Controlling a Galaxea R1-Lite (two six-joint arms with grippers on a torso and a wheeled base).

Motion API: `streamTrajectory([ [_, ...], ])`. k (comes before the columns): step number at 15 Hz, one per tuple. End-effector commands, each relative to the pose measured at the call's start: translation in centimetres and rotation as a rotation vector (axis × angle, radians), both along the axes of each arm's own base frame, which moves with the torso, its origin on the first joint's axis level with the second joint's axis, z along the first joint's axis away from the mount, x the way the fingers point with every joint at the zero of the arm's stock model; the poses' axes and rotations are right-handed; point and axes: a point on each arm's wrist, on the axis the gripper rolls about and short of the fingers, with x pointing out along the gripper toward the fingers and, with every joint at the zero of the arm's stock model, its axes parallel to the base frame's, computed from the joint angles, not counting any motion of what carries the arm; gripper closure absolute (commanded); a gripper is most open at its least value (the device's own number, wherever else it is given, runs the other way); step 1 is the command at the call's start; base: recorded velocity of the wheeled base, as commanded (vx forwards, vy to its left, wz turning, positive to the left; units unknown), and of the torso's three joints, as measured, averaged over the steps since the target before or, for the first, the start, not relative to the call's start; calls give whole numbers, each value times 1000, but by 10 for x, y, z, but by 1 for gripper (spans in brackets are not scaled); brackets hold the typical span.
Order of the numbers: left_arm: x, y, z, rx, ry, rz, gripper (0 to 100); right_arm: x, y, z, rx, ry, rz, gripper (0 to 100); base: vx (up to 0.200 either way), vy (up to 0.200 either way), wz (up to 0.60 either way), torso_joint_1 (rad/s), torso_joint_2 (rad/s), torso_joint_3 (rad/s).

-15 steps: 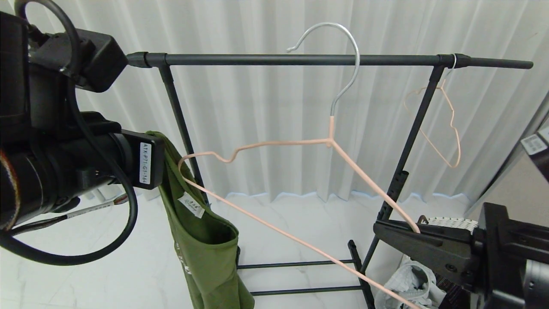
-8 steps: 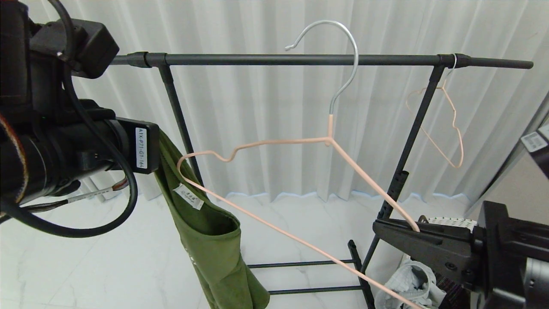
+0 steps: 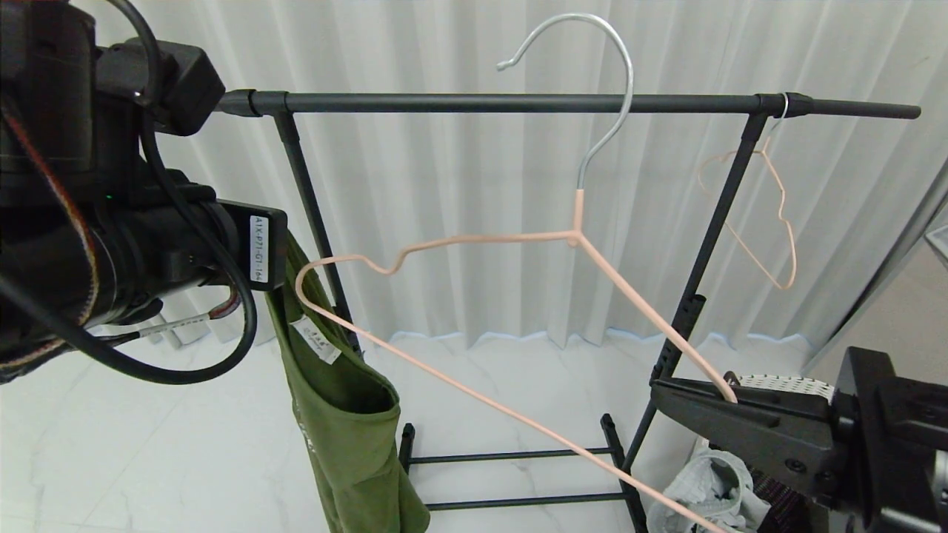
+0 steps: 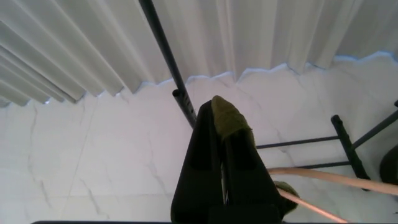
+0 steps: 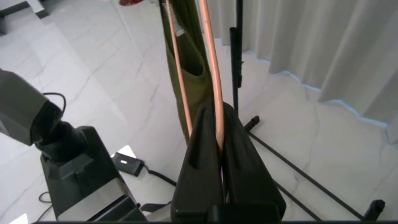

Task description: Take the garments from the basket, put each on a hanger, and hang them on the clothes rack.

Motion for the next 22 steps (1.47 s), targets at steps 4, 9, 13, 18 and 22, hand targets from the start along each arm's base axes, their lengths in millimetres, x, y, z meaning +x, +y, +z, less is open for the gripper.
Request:
streamTrajectory([
  [4,3,4,-1,2,2,23,100,-3,2,0,-3,1,19,100,0,0,0,0,0,0],
  [9,-6,-3,3,-13,-12,-29,100,6,21,-7,-12,6,3,100,0,0,0,0,0,0],
  [13,-6,-4,2,-13,-8,-30,100,18,21,-5,6,-8,-57,100,0,0,0,0,0,0],
  [18,-3,-13,7,-114,-22,-10,100,22,26,-1,19,-15,-123,100,0,0,0,0,0,0],
  [22,7,-25,15,-202,-37,-2,100,22,52,-7,49,-26,-85,100,0,0,0,0,0,0],
])
